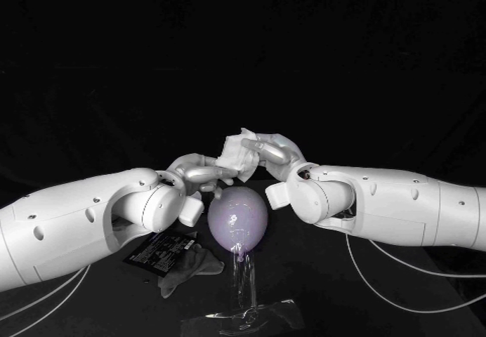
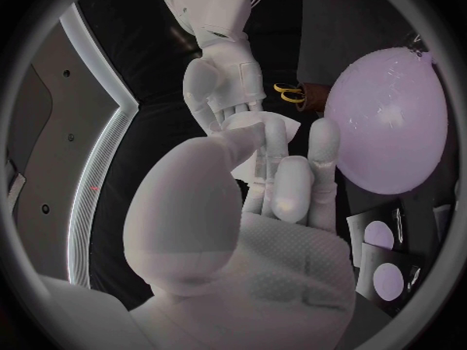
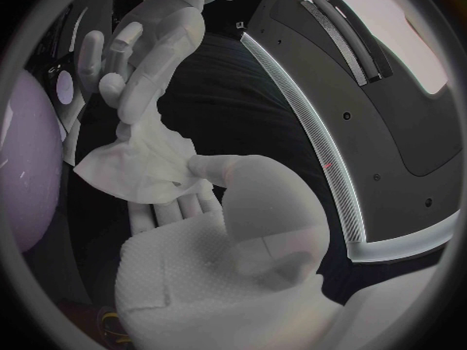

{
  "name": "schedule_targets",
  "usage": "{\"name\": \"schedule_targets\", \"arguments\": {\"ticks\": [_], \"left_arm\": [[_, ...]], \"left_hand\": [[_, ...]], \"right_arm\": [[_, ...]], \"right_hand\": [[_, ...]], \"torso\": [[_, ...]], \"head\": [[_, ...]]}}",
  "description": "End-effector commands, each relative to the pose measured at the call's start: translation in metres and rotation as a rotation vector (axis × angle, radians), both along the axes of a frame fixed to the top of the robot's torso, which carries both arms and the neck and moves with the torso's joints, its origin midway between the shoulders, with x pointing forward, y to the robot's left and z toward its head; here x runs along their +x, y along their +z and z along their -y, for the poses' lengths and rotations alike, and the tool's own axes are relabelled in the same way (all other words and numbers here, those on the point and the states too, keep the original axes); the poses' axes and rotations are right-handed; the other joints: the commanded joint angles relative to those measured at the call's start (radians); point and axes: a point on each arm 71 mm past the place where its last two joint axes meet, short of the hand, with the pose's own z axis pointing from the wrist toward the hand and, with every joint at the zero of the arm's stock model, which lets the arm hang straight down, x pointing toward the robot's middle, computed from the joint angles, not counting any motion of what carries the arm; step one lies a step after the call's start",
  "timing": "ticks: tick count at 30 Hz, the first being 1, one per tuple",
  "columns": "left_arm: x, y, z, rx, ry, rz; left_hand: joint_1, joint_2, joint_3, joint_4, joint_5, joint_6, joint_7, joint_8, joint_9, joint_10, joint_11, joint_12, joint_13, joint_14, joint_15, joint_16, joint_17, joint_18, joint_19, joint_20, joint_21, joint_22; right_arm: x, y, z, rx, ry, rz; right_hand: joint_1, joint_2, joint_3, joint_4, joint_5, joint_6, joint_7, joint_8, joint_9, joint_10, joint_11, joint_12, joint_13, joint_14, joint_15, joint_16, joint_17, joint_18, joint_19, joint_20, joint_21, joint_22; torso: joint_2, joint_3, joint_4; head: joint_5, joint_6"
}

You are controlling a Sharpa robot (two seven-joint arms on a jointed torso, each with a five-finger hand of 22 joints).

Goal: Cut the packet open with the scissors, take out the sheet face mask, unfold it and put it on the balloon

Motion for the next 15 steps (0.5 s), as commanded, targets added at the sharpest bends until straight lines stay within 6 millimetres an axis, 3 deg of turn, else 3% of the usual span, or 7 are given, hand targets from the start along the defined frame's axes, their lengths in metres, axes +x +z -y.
{"name": "schedule_targets", "arguments": {"ticks": [1, 4, 7, 15], "left_arm": [[0.0001, -0.0005, -0.0007, 0.023, -0.023, 0.001], [0.0008, -0.0013, -0.0022, 0.03, -0.022, -0.005], [0.0011, -0.0024, -0.0034, 0.043, -0.024, -0.014], [0.001, -0.0064, -0.0078, 0.088, -0.041, -0.047]], "left_hand": [[-0.007, -0.012, -0.002, -0.007, -0.005, -0.013, 0.003, -0.007, -0.002, -0.011, -0.001, 0.003, -0.002, -0.006, 0.002, 0.006, 0.0, 0.009, -0.008, 0.001, 0.003, -0.002], [-0.037, -0.021, -0.02, 0.004, -0.006, -0.026, 0.006, -0.008, -0.001, -0.013, 0.002, 0.009, -0.001, -0.008, 0.007, 0.008, -0.002, 0.009, -0.018, 0.006, -0.002, -0.008], [-0.111, -0.044, -0.086, 0.042, -0.01, -0.058, 0.013, -0.016, -0.003, -0.01, 0.007, 0.026, 0.005, -0.009, 0.016, 0.012, -0.001, 0.008, -0.022, 0.015, -0.011, -0.01], [-0.161, -0.038, -0.225, 0.101, -0.006, -0.062, 0.0, 0.008, 0.004, -0.004, 0.001, 0.077, 0.023, 0.004, 0.009, 0.035, 0.022, 0.005, 0.013, 0.017, -0.004, 0.019]], "right_arm": [[-0.0009, 0.0026, -0.0008, 0.009, 0.01, 0.026], [-0.0012, 0.0027, -0.001, 0.011, 0.011, 0.027], [-0.0017, 0.0029, -0.0011, 0.012, 0.012, 0.027], [-0.0018, 0.0031, -0.0002, 0.015, 0.008, 0.029]], "right_hand": [[0.002, 0.008, 0.004, 0.002, 0.0, 0.009, 0.057, 0.005, 0.001, 0.008, -0.001, 0.001, 0.002, 0.008, -0.002, -0.005, 0.001, 0.016, 0.005, 0.0, 0.001, 0.001], [0.003, 0.008, 0.004, 0.002, 0.0, 0.01, 0.057, 0.005, 0.002, 0.009, -0.001, 0.0, 0.001, 0.009, -0.002, -0.004, 0.001, 0.016, 0.005, 0.0, 0.001, 0.001], [0.003, 0.008, 0.004, 0.002, 0.0, 0.01, 0.057, 0.005, 0.002, 0.009, -0.002, 0.0, 0.001, 0.01, -0.002, -0.004, 0.001, 0.016, 0.006, 0.0, 0.001, 0.001], [0.005, 0.008, 0.003, 0.003, 0.0, 0.012, 0.056, 0.005, 0.002, 0.013, -0.002, -0.001, 0.001, 0.014, -0.003, -0.004, 0.002, 0.017, 0.024, -0.001, 0.007, 0.004]], "torso": [[0.0, -0.0001, 0.0001], [0.0, -0.0003, -0.0001], [0.0, -0.0005, 0.0001], [0.0, -0.0001, 0.0004]], "head": [[-0.002, 0.001], [-0.003, 0.001], [-0.002, 0.0], [-0.001, 0.0]]}}
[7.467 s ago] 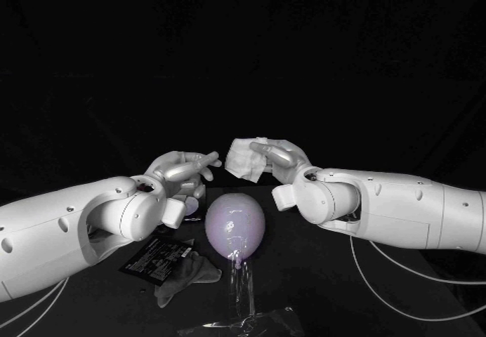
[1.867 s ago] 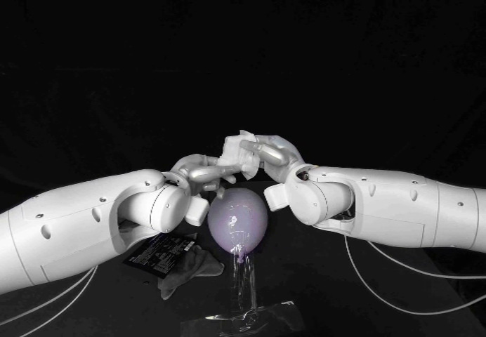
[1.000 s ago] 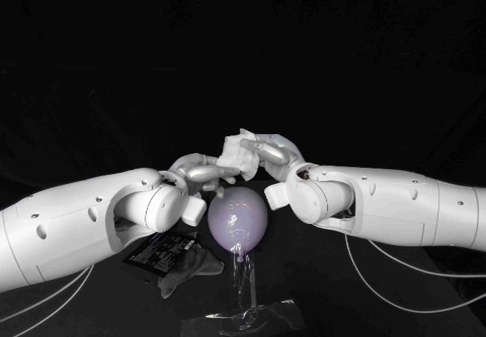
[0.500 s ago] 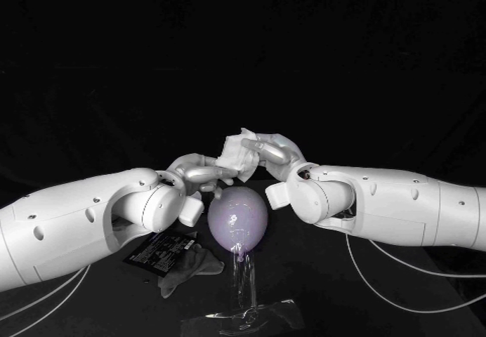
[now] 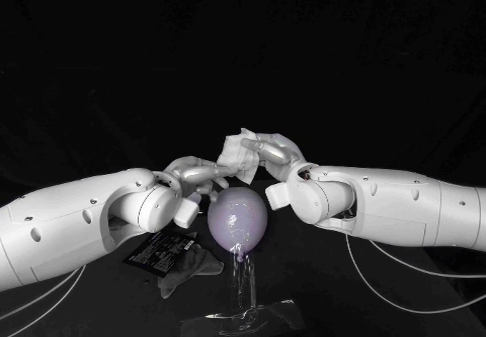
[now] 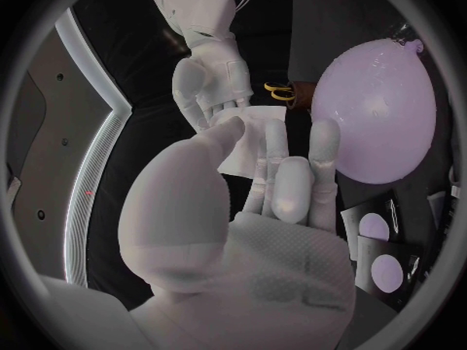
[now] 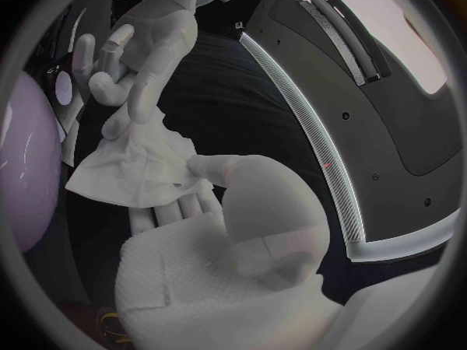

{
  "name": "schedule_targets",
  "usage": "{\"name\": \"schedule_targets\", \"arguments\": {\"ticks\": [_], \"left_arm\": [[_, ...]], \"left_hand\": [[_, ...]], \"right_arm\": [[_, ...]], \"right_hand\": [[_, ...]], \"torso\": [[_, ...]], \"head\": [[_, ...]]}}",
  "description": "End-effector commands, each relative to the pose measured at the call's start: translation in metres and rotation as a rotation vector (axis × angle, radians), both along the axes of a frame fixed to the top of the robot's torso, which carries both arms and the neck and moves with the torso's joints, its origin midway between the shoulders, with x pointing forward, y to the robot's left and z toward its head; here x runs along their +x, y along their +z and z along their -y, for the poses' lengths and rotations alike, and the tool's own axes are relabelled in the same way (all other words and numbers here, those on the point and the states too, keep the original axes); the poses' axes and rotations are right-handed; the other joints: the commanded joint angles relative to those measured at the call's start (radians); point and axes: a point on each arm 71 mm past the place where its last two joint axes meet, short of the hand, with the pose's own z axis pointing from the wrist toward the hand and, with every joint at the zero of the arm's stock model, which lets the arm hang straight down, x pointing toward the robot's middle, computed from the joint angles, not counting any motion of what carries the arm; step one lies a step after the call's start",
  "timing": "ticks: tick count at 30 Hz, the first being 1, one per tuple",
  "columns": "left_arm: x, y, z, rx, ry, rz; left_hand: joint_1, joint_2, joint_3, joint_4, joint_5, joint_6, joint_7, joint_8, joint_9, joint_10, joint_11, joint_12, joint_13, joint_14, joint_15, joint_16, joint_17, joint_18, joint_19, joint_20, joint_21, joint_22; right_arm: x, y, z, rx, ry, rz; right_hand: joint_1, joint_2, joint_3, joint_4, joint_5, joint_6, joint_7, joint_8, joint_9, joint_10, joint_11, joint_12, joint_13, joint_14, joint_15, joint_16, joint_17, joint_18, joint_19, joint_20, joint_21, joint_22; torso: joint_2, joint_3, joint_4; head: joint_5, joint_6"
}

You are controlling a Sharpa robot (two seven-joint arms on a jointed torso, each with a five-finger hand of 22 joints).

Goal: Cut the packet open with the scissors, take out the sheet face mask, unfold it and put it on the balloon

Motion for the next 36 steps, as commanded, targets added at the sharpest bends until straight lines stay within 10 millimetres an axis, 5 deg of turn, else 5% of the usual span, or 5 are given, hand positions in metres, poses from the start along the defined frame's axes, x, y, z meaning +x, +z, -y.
{"name": "schedule_targets", "arguments": {"ticks": [1, 9, 18, 23, 36], "left_arm": [[-0.002, -0.003, -0.001, 0.044, -0.04, -0.028], [-0.004, -0.003, -0.013, 0.046, -0.066, -0.029], [-0.011, 0.002, -0.014, -0.066, -0.086, 0.012], [-0.014, 0.005, -0.01, -0.133, -0.086, 0.041], [-0.014, 0.006, -0.001, -0.172, -0.033, 0.044]], "left_hand": [[0.002, 0.01, -0.026, 0.017, -0.002, 0.016, -0.014, 0.019, 0.008, 0.01, -0.005, 0.019, 0.007, 0.012, -0.007, 0.008, 0.008, 0.005, 0.015, -0.004, 0.008, 0.01], [0.062, 0.058, -0.025, 0.045, -0.001, 0.087, -0.047, 0.051, 0.008, 0.037, -0.035, 0.057, 0.019, 0.016, -0.031, 0.013, 0.008, 0.003, 0.028, -0.019, 0.005, 0.014], [0.116, 0.091, 0.016, 0.042, -0.001, 0.113, -0.056, 0.027, -0.017, 0.035, -0.043, 0.039, 0.009, 0.006, -0.04, -0.003, -0.025, 0.006, 0.019, -0.029, -0.012, -0.01], [0.103, 0.085, 0.011, 0.057, -0.002, 0.105, -0.046, 0.009, -0.029, 0.032, -0.035, 0.023, 0.0, 0.006, -0.034, -0.003, -0.024, 0.005, 0.02, -0.028, -0.014, -0.009], [0.04, 0.084, -0.038, 0.142, -0.003, 0.1, -0.034, -0.029, -0.053, 0.059, -0.025, 0.004, -0.016, 0.016, -0.026, 0.007, -0.01, 0.0, 0.043, -0.024, -0.003, 0.017]], "right_arm": [[0.0, 0.002, 0.0, 0.011, 0.004, 0.024], [0.002, 0.002, 0.004, 0.017, -0.017, 0.027], [0.004, 0.002, 0.007, 0.019, -0.027, 0.026], [0.004, 0.001, 0.006, 0.019, -0.024, 0.021], [0.003, 0.001, 0.005, 0.019, -0.018, 0.016]], "right_hand": [[0.005, 0.008, 0.003, 0.003, 0.0, 0.008, 0.053, 0.005, 0.002, 0.008, -0.001, -0.001, 0.001, 0.008, -0.002, -0.004, 0.001, 0.018, 0.009, 0.0, 0.007, 0.002], [0.01, 0.007, -0.001, 0.005, 0.0, 0.008, 0.052, 0.005, 0.002, 0.011, -0.001, -0.005, 0.0, 0.012, -0.003, -0.007, 0.001, 0.019, 0.091, -0.003, 0.035, 0.014], [0.015, 0.007, -0.004, 0.005, 0.0, 0.008, 0.052, 0.003, 0.003, 0.011, -0.001, -0.005, 0.0, 0.01, -0.004, -0.013, 0.0, 0.019, 0.177, -0.006, 0.065, 0.025], [0.019, 0.007, -0.007, 0.006, 0.0, 0.008, 0.051, 0.002, 0.003, 0.009, -0.002, -0.005, 0.0, 0.009, -0.005, -0.018, -0.001, 0.019, 0.266, -0.012, 0.096, 0.037], [0.02, 0.006, -0.009, 0.007, 0.0, 0.006, 0.049, 0.0, 0.003, 0.007, -0.003, -0.006, 0.0, 0.003, -0.005, -0.025, -0.003, 0.019, 0.274, -0.014, 0.101, 0.036]], "torso": [[-0.001, 0.0001, 0.0002], [0.0, -0.0001, -0.0002], [0.0, -0.0013, 0.0006], [0.0, -0.0009, 0.0001], [0.0, 0.0009, -0.0012]], "head": [[0.0, 0.0], [-0.003, -0.002], [-0.002, -0.003], [0.0, -0.003], [0.003, -0.004]]}}
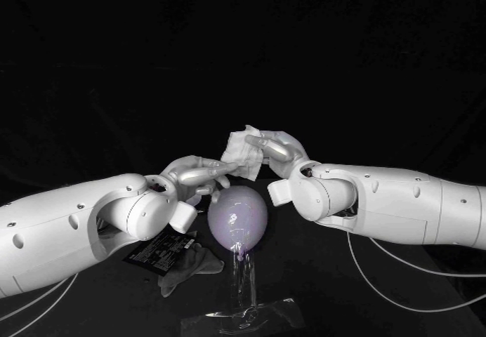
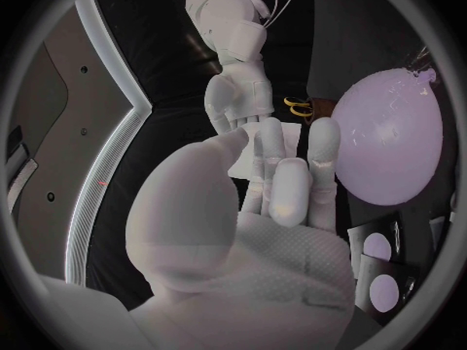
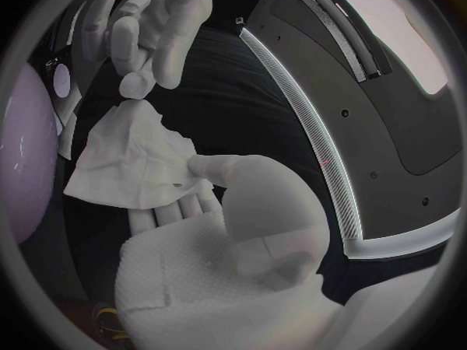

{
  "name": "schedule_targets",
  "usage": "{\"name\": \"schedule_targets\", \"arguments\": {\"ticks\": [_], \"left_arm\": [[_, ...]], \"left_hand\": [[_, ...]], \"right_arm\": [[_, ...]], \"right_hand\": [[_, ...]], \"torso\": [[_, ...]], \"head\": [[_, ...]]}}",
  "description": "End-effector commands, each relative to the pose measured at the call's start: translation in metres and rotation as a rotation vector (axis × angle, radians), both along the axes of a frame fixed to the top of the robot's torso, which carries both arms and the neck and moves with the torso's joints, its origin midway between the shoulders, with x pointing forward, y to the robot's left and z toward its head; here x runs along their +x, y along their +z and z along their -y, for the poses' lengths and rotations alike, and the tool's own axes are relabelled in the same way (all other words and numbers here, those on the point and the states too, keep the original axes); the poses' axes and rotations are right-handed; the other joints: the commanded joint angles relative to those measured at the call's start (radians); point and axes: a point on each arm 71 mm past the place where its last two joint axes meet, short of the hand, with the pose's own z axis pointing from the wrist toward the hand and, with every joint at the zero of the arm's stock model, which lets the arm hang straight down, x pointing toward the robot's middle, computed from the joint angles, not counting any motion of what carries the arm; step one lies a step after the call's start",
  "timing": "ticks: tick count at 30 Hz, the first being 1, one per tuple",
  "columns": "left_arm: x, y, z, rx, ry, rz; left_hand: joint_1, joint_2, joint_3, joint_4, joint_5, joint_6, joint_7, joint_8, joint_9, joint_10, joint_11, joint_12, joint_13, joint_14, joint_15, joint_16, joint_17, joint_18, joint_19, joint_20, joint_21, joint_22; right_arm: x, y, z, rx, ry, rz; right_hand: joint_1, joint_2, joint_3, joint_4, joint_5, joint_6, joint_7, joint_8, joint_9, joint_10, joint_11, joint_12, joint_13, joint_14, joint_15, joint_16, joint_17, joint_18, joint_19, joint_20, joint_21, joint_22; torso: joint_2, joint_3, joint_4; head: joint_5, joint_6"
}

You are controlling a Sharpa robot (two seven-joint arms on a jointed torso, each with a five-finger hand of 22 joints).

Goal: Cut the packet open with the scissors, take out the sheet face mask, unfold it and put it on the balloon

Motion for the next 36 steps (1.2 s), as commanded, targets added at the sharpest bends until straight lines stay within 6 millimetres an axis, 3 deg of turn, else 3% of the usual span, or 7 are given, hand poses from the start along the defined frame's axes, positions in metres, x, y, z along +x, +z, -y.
{"name": "schedule_targets", "arguments": {"ticks": [1, 5, 7, 17, 19, 36], "left_arm": [[0.0018, 0.0023, 0.0017, -0.041, 0.047, 0.006], [0.0036, 0.0005, 0.0024, -0.026, 0.073, -0.011], [0.0045, -0.0006, 0.0027, -0.016, 0.084, -0.022], [0.0064, -0.004, 0.0031, 0.018, 0.104, -0.05], [0.0064, -0.0042, 0.0032, 0.021, 0.103, -0.051], [0.0045, -0.0029, 0.0096, 0.013, 0.091, -0.044]], "left_hand": [[-0.027, 0.002, -0.012, 0.03, -0.003, -0.001, 0.009, -0.011, -0.005, 0.009, 0.001, -0.008, -0.002, 0.004, 0.007, 0.008, 0.004, 0.0, 0.013, 0.002, 0.006, 0.004], [-0.029, 0.01, -0.026, 0.058, -0.003, 0.001, 0.009, -0.02, -0.011, 0.013, 0.001, -0.013, -0.005, 0.006, 0.007, 0.009, 0.004, 0.0, 0.018, 0.002, 0.007, 0.007], [-0.028, 0.011, -0.028, 0.063, -0.003, 0.0, 0.01, -0.022, -0.012, 0.013, 0.001, -0.013, -0.005, 0.006, 0.007, 0.009, 0.003, 0.0, 0.018, 0.002, 0.006, 0.006], [-0.022, 0.014, -0.031, 0.069, -0.003, 0.002, 0.009, -0.025, -0.013, 0.013, 0.001, -0.015, -0.006, 0.007, 0.007, 0.01, 0.004, 0.0, 0.019, 0.003, 0.006, 0.007], [-0.019, 0.014, -0.032, 0.069, -0.003, 0.002, 0.009, -0.025, -0.014, 0.013, 0.001, -0.015, -0.006, 0.007, 0.007, 0.01, 0.003, 0.0, 0.02, 0.003, 0.006, 0.007], [-0.009, 0.015, -0.04, 0.078, -0.003, 0.009, 0.008, -0.027, -0.015, 0.016, 0.0, -0.018, -0.008, 0.007, 0.006, 0.009, 0.0, 0.0, 0.022, 0.002, 0.006, 0.008]], "right_arm": [[-0.0008, 0.0015, -0.0017, 0.01, 0.013, 0.012], [-0.0013, 0.0017, -0.0023, 0.012, 0.016, 0.013], [-0.0015, 0.0018, -0.0024, 0.013, 0.017, 0.014], [-0.002, 0.0019, -0.0025, 0.015, 0.02, 0.014], [-0.0019, 0.0019, -0.0025, 0.015, 0.02, 0.014], [-0.0013, 0.0013, -0.0039, 0.014, 0.023, 0.008]], "right_hand": [[0.011, -0.003, -0.004, 0.001, 0.0, 0.006, 0.049, 0.0, 0.002, 0.002, 0.0, -0.006, 0.0, -0.002, -0.003, -0.006, -0.001, 0.01, -0.014, 0.0, 0.003, -0.002], [0.012, -0.003, -0.006, 0.003, 0.0, 0.003, 0.047, -0.002, 0.001, -0.001, -0.001, -0.006, 0.0, -0.008, -0.002, -0.011, -0.003, 0.01, 0.005, -0.002, 0.01, -0.001], [0.014, -0.002, -0.008, 0.004, 0.0, 0.002, 0.046, -0.003, 0.002, -0.003, -0.001, -0.006, 0.0, -0.019, -0.002, -0.02, -0.006, 0.01, 0.059, -0.006, 0.03, 0.006], [0.019, -0.001, -0.013, 0.004, 0.0, -0.002, 0.042, -0.005, 0.003, -0.009, -0.004, -0.006, 0.0, -0.027, -0.006, -0.031, -0.009, 0.009, 0.136, -0.022, 0.063, 0.012], [0.021, 0.0, -0.015, 0.004, 0.0, -0.004, 0.041, -0.006, 0.003, -0.012, -0.005, -0.006, 0.0, -0.029, -0.01, -0.034, -0.01, 0.009, 0.183, -0.03, 0.084, 0.018], [0.026, 0.001, -0.014, 0.006, 0.0, -0.009, 0.039, -0.007, 0.006, -0.017, -0.007, -0.006, 0.0, -0.031, -0.016, -0.043, -0.012, 0.008, 0.256, -0.044, 0.105, 0.016]], "torso": [[-0.001, 0.0006, -0.0001], [-0.001, 0.0004, 0.0002], [0.0, -0.0001, 0.0006], [0.0, -0.0009, 0.0015], [-0.001, -0.0009, 0.0014], [0.001, -0.0009, 0.0006]], "head": [[0.0, -0.001], [-0.001, -0.001], [-0.003, -0.001], [-0.004, -0.002], [-0.004, -0.002], [-0.001, -0.005]]}}
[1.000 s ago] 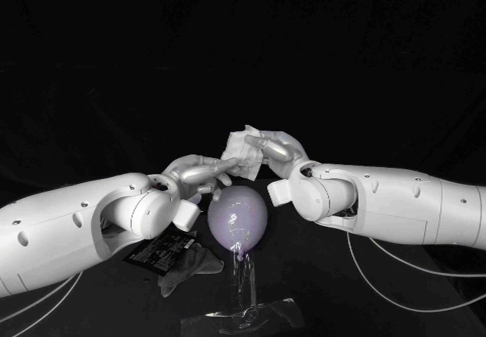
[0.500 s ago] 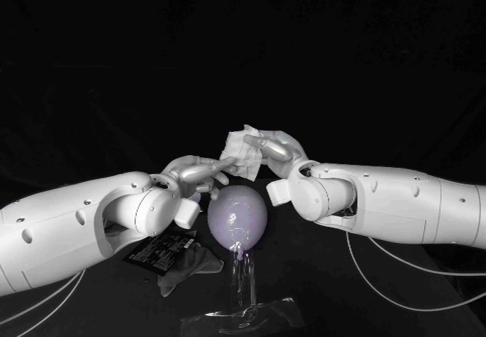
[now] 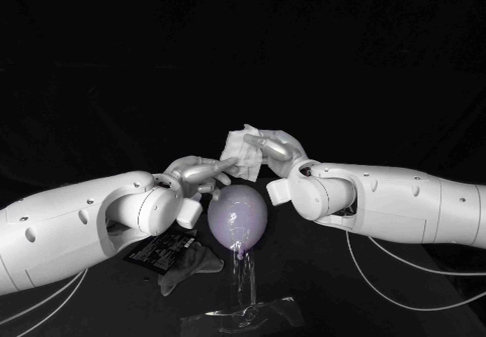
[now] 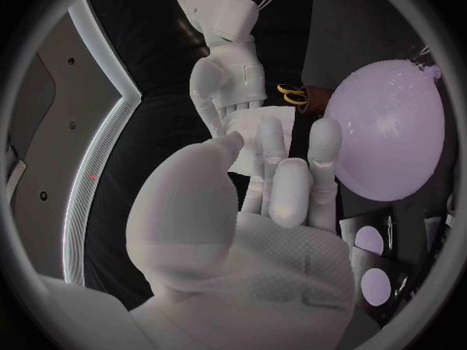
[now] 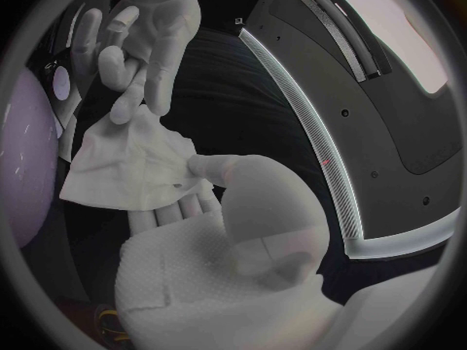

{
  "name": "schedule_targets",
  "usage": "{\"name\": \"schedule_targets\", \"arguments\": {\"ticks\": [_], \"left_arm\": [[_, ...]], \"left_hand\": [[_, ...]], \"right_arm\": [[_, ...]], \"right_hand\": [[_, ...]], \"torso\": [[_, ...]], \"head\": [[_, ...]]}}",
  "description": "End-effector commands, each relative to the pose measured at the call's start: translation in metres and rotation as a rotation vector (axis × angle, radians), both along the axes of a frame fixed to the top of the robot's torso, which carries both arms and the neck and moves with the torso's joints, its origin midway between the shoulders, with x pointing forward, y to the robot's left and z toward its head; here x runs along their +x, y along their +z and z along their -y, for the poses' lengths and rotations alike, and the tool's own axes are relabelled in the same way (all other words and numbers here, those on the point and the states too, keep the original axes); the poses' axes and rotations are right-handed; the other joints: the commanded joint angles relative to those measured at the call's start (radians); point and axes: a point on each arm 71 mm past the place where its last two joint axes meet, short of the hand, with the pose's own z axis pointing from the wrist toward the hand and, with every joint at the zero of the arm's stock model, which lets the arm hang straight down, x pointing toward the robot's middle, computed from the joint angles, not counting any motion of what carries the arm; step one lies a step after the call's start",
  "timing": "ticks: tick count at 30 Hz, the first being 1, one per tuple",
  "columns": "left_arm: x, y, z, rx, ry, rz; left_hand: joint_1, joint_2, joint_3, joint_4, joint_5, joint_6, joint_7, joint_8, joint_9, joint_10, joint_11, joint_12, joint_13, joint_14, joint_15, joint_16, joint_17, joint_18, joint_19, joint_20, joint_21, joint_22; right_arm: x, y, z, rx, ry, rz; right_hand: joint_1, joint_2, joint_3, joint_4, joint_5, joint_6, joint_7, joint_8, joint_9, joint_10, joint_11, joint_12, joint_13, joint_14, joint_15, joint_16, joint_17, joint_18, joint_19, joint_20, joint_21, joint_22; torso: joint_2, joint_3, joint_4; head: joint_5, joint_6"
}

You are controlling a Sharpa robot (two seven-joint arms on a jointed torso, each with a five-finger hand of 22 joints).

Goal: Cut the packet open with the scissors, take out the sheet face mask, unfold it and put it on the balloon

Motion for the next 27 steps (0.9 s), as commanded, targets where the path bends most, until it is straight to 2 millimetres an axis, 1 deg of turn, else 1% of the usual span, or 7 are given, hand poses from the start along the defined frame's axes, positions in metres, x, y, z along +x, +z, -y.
{"name": "schedule_targets", "arguments": {"ticks": [1, 9, 12, 17, 22, 24, 27], "left_arm": [[-0.0008, 0.0017, 0.0036, -0.009, -0.001, 0.007], [-0.0011, 0.0023, 0.0081, -0.014, -0.005, 0.006], [-0.0011, 0.0021, 0.0088, -0.012, -0.003, 0.002], [-0.0007, 0.0013, 0.0088, -0.003, 0.005, -0.008], [-0.0003, 0.0004, 0.0082, 0.006, 0.014, -0.017], [-0.0002, 0.0001, 0.0081, 0.009, 0.017, -0.02], [-0.0001, 0.0, 0.0084, 0.011, 0.019, -0.022]], "left_hand": [[0.006, 0.004, -0.002, 0.007, -0.003, 0.006, 0.005, -0.004, -0.001, 0.008, 0.0, -0.004, -0.001, 0.003, 0.003, 0.003, -0.002, 0.007, 0.006, 0.001, 0.001, 0.001], [-0.017, 0.006, -0.023, 0.018, -0.004, 0.009, 0.007, -0.009, -0.005, 0.011, 0.002, -0.008, -0.004, 0.004, 0.004, 0.003, -0.004, 0.006, 0.007, 0.001, 0.001, 0.001], [-0.038, 0.019, -0.036, 0.019, -0.004, 0.013, 0.006, -0.013, -0.007, 0.014, 0.002, -0.011, -0.005, 0.005, 0.004, 0.004, -0.002, 0.006, 0.009, 0.001, 0.001, 0.003], [-0.04, 0.021, -0.038, 0.019, -0.004, 0.014, 0.006, -0.014, -0.008, 0.015, 0.002, -0.011, -0.005, 0.005, 0.004, 0.004, -0.002, 0.006, 0.01, 0.001, 0.002, 0.005], [-0.05, 0.039, -0.044, 0.019, -0.004, 0.023, 0.003, -0.014, -0.009, 0.02, -0.001, -0.012, -0.006, 0.008, 0.002, 0.008, 0.003, 0.005, 0.016, 0.0, 0.005, 0.011], [-0.073, 0.057, -0.052, 0.02, -0.005, 0.026, 0.003, -0.017, -0.011, 0.023, 0.0, -0.013, -0.006, 0.009, 0.002, 0.008, 0.002, 0.004, 0.018, 0.0, 0.006, 0.013], [-0.088, 0.069, -0.059, 0.02, -0.004, 0.028, 0.002, -0.019, -0.013, 0.024, -0.001, -0.014, -0.006, 0.009, 0.002, 0.008, 0.001, 0.004, 0.019, -0.001, 0.006, 0.013]], "right_arm": [[-0.0004, 0.0012, -0.002, 0.01, 0.018, 0.01], [-0.0004, 0.001, -0.0029, 0.01, 0.021, 0.008], [-0.0005, 0.0011, -0.0032, 0.011, 0.022, 0.008], [-0.0008, 0.0012, -0.0035, 0.012, 0.024, 0.009], [-0.0012, 0.0013, -0.0037, 0.014, 0.027, 0.009], [-0.0015, 0.0014, -0.004, 0.015, 0.028, 0.008], [-0.0019, 0.0014, -0.0043, 0.016, 0.032, 0.007]], "right_hand": [[0.01, 0.001, -0.005, 0.003, 0.0, -0.009, 0.039, -0.007, 0.002, -0.01, 0.0, -0.006, 0.0, -0.006, -0.002, -0.007, -0.001, 0.009, 0.007, 0.0, 0.005, -0.001], [0.012, 0.001, -0.004, 0.004, 0.0, -0.011, 0.039, -0.008, 0.002, -0.012, 0.0, -0.006, 0.0, -0.007, -0.003, -0.01, -0.002, 0.008, 0.027, -0.002, 0.008, -0.003], [0.012, 0.001, -0.003, 0.004, 0.0, -0.012, 0.039, -0.008, 0.002, -0.013, 0.0, -0.006, 0.0, -0.008, -0.003, -0.011, -0.002, 0.008, 0.032, -0.003, 0.009, -0.004], [0.012, 0.001, -0.003, 0.004, 0.0, -0.012, 0.039, -0.008, 0.002, -0.014, 0.0, -0.006, 0.0, -0.008, -0.003, -0.011, -0.002, 0.008, 0.033, -0.003, 0.009, -0.004], [0.013, 0.001, -0.003, 0.004, 0.0, -0.012, 0.039, -0.008, 0.003, -0.014, 0.0, -0.006, 0.0, -0.008, -0.003, -0.011, -0.002, 0.008, 0.035, -0.003, 0.009, -0.005], [0.013, 0.001, -0.003, 0.004, 0.0, -0.012, 0.039, -0.008, 0.003, -0.014, 0.0, -0.006, 0.0, -0.008, -0.003, -0.011, -0.002, 0.008, 0.038, -0.004, 0.009, -0.005], [0.014, 0.001, -0.002, 0.005, 0.0, -0.013, 0.04, -0.008, 0.003, -0.015, 0.0, -0.006, 0.0, -0.007, -0.004, -0.012, -0.002, 0.008, 0.055, -0.006, 0.013, -0.006]], "torso": [[0.0, 0.0001, 0.0002], [-0.001, 0.0004, 0.0001], [0.0, 0.0006, 0.0], [0.0, 0.0008, -0.0001], [0.0, 0.0009, 0.0003], [0.0, 0.0009, 0.0003], [0.0, 0.0005, 0.0003]], "head": [[0.001, -0.001], [0.002, -0.002], [0.002, -0.001], [0.001, -0.001], [0.001, -0.001], [0.001, -0.001], [0.0, -0.001]]}}
